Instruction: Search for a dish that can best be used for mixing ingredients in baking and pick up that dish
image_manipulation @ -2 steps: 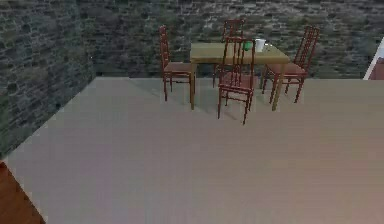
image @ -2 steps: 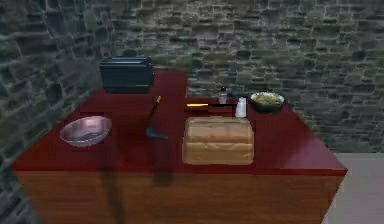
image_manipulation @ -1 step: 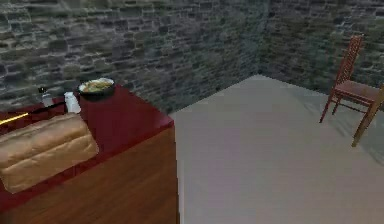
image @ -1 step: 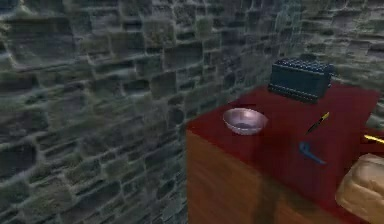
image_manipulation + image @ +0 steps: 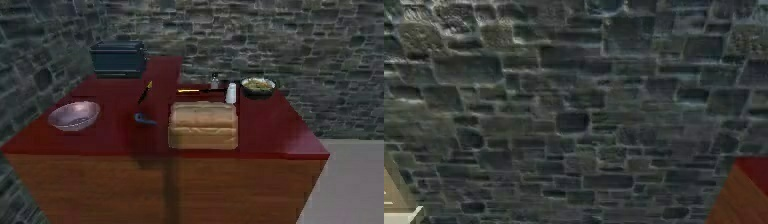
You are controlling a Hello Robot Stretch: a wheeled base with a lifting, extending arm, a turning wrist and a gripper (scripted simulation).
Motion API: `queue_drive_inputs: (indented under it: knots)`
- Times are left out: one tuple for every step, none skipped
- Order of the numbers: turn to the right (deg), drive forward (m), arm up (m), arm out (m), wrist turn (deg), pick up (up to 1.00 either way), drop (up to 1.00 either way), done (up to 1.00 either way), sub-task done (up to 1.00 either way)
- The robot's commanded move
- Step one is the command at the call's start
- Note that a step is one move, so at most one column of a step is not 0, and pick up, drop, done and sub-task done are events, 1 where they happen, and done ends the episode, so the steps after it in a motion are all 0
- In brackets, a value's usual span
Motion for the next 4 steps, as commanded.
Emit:
queue_drive_inputs:
  knots:
    - [-27.0, 0.0, 0.0, 0.0, 0.0, 0.0, 0.0, 0.0, 0.0]
    - [0.0, 0.0, 0.5, 0.0, 0.0, 0.0, 0.0, 0.0, 0.0]
    - [0.0, 0.0, 0.38, 0.0, 0.0, 0.0, 0.0, 0.0, 0.0]
    - [0.0, 0.0, 0.0, 0.44, 0.0, 0.0, 0.0, 0.0, 0.0]
